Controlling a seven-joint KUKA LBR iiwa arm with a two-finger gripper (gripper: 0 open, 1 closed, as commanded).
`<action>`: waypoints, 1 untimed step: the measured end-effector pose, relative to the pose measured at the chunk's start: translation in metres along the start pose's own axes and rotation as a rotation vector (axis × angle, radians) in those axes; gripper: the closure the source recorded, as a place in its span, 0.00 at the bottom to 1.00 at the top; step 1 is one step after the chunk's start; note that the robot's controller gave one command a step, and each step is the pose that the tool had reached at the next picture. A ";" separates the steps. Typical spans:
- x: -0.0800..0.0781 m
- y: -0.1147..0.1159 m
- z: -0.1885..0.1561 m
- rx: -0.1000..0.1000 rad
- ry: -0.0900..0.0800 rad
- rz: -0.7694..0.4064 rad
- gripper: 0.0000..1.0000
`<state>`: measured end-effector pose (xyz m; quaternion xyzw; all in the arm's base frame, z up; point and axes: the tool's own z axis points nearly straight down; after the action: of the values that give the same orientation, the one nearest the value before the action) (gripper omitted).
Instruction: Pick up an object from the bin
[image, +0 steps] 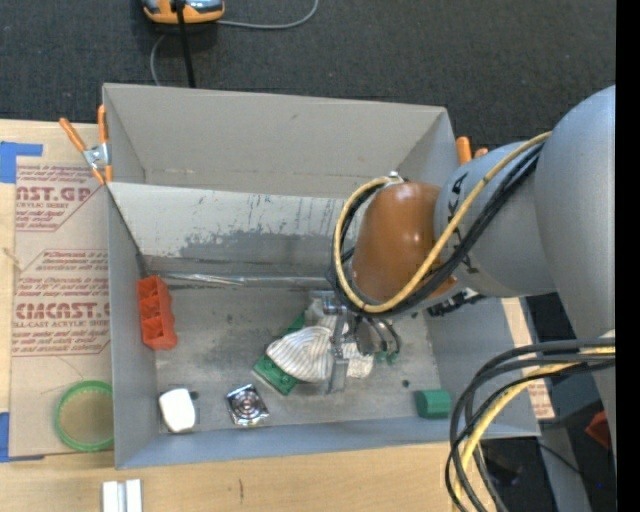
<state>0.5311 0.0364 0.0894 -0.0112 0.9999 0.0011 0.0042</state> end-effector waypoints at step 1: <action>0.013 -0.014 0.018 0.001 0.011 0.093 1.00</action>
Offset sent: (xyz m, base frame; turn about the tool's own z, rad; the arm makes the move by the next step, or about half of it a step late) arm 0.0000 0.0000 0.0000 0.0000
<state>0.5188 0.0224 0.0709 0.0352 0.9994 0.0009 -0.0015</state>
